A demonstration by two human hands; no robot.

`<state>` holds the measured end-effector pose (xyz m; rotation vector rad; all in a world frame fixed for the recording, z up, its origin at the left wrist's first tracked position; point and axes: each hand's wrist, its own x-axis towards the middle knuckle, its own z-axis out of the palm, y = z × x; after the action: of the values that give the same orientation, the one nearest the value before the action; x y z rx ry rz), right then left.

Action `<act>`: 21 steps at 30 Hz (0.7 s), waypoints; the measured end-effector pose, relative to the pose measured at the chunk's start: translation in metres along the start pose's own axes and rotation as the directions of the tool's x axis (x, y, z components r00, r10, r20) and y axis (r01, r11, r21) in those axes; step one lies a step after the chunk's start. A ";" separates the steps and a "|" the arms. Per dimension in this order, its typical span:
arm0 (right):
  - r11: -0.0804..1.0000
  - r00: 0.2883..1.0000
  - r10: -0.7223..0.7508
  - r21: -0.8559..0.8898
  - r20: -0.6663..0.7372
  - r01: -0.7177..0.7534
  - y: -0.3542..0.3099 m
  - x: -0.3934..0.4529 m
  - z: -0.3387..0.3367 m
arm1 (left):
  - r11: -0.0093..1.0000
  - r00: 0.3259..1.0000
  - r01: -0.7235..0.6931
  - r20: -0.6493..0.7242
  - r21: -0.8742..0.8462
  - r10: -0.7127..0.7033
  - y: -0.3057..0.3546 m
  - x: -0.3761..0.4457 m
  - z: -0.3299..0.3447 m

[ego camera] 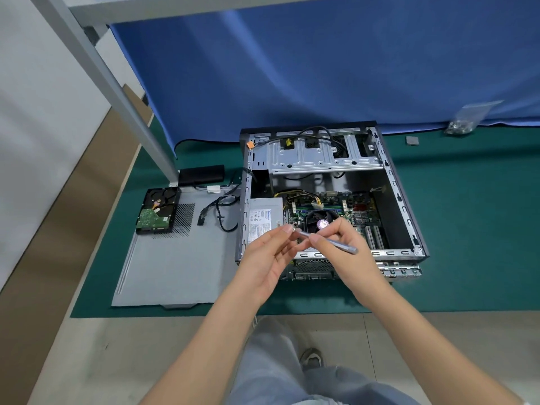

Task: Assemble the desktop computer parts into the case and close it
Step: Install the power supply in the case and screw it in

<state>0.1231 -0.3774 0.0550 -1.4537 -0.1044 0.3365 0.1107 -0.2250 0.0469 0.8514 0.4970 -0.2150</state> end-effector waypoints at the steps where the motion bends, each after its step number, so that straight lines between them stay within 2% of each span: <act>1: 1.000 1.000 0.002 -0.008 -0.003 -0.002 0.000 -0.001 0.000 | 1.000 1.000 0.000 0.001 0.004 0.000 -0.001 -0.001 0.000; 10: 0.997 0.998 0.028 -0.072 -0.057 -0.032 -0.002 -0.010 -0.001 | 0.996 1.000 0.000 -0.019 0.085 0.001 -0.006 -0.007 -0.001; 14: 0.998 0.994 0.040 -0.053 -0.106 -0.045 -0.005 -0.012 -0.003 | 0.998 0.992 -0.010 -0.122 0.067 0.018 -0.009 -0.005 -0.004; 17: 0.992 0.983 0.096 -0.062 -0.158 -0.107 -0.005 -0.013 -0.002 | 0.997 0.987 -0.023 -0.154 0.080 0.035 -0.011 -0.007 -0.009; 21: 0.971 0.974 0.194 -0.115 -0.120 -0.207 0.006 -0.014 0.005 | 0.993 0.974 -0.031 -0.221 0.115 0.056 -0.015 -0.010 -0.015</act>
<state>0.1073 -0.3763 0.0513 -1.6098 0.1120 0.4214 0.0914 -0.2230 0.0333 1.0006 0.6817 -0.1070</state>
